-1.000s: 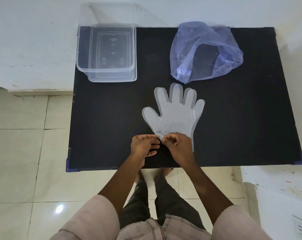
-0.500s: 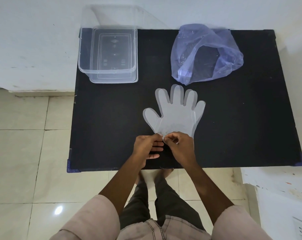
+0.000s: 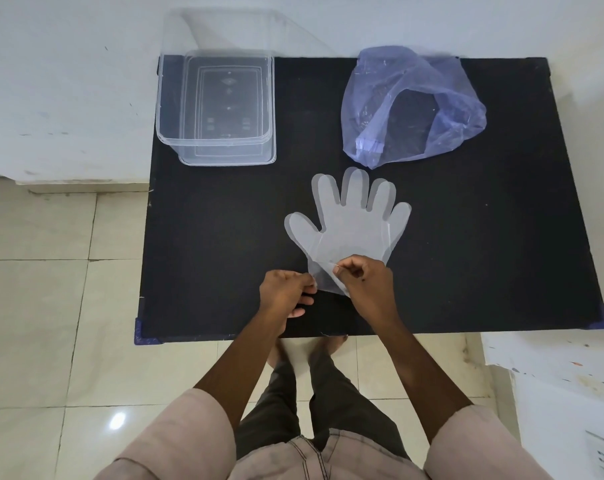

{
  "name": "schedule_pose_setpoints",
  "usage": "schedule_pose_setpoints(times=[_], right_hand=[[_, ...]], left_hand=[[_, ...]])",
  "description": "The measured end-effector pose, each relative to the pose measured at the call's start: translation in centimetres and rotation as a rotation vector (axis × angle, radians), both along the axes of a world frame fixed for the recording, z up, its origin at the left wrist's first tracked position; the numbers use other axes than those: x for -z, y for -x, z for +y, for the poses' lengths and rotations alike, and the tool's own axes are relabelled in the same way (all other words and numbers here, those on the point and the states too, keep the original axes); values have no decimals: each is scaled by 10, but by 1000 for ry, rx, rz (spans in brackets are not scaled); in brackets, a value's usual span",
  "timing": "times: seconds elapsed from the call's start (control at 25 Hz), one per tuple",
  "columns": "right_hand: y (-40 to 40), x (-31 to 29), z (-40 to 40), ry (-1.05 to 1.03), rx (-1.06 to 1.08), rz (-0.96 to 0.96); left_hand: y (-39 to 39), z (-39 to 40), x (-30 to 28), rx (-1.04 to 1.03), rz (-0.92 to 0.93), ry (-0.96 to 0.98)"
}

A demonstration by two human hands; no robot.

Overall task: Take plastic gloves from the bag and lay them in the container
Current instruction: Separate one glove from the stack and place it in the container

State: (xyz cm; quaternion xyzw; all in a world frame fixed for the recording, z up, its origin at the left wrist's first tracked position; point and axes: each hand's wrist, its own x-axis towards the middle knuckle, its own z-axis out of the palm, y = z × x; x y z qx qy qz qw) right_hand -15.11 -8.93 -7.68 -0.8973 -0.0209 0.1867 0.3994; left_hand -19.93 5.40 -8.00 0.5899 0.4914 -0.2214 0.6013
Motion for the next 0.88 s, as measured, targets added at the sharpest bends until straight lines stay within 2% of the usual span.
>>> schedule_pose_setpoints(times=[0.16, 0.36, 0.44, 0.52, 0.64, 0.72, 0.8, 0.88], right_hand=[[-16, -13, -4, -14, 14, -49], [-45, -29, -10, 14, 22, -115], [-53, -35, -12, 31, 11, -149], [-57, -40, -12, 20, -10, -157], [-58, -41, -9, 23, -44, -167], [-56, -40, -8, 40, -60, -162], [-53, -37, -7, 70, -85, -153], [-50, -34, -7, 84, -94, -117]], left_hand=[[3, 8, 5, 186, -14, -205], [7, 17, 7, 324, -8, -286], [7, 17, 1, 437, -25, -376], [6, 15, -12, 516, -138, -586], [3, 3, -27, 692, -548, -817], [4, -10, -27, 980, -645, -808], [11, -23, -19, 1198, -562, -751], [19, -29, -7, 1273, -473, -735]])
